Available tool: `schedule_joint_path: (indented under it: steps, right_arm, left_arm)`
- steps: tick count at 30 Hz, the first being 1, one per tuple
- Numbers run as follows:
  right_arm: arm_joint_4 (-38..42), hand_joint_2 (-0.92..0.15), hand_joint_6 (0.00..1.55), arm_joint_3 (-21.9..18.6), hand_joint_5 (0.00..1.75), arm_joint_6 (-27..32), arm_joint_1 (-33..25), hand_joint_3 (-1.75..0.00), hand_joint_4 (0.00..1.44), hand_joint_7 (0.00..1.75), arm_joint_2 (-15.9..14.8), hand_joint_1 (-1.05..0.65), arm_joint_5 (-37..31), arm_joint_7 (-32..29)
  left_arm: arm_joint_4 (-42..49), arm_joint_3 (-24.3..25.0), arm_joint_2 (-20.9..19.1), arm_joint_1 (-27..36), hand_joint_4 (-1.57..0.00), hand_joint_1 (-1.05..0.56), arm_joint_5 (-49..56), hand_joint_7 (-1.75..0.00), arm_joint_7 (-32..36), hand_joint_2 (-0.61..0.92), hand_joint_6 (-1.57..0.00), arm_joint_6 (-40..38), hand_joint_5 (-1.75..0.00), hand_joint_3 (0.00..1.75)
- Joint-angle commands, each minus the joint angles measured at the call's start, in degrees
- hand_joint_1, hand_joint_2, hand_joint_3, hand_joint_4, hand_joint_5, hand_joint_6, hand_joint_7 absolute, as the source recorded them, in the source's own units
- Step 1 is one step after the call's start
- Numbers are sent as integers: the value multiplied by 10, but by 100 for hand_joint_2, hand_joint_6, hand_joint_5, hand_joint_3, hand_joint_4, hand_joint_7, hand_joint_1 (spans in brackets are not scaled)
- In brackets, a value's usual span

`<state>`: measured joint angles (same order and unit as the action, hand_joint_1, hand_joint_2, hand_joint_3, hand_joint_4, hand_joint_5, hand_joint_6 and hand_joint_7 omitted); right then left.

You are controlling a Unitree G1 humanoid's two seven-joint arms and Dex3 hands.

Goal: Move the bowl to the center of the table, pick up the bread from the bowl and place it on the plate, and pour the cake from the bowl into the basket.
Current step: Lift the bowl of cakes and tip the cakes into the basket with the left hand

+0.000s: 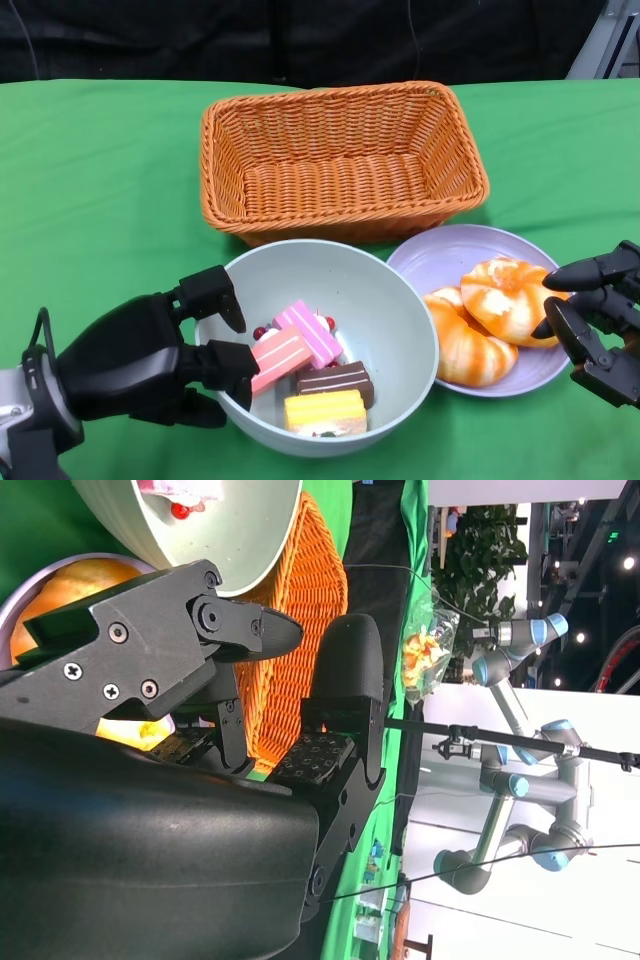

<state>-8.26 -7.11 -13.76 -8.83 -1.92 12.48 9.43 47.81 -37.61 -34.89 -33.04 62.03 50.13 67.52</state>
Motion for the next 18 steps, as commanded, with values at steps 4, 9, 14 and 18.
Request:
schedule_joint_path:
  steps: [4,9,14,18]
  right_arm:
    - [9,-67,78,-1,140,-17,6,-65,75,100,-1,-12,-8,-2]
    - [7,-67,80,1,138,-6,8,-66,78,99,5,-13,-2,-6]
    - [10,-66,80,2,139,-10,10,-67,78,98,5,-13,-5,-6]
    - [16,-67,81,1,138,-12,11,-67,78,97,5,-12,-1,-3]
  left_arm:
    - [-11,20,-7,9,-78,-19,-17,-125,2,91,-80,14,-170,3]
    - [-23,42,-6,18,-80,-16,-35,-119,-3,92,-84,28,-168,9]
    - [-25,61,-4,25,-84,-22,-73,-106,-37,92,-89,52,-162,15]
    - [-35,88,0,38,-84,-24,-129,-99,-85,90,-92,73,-163,21]
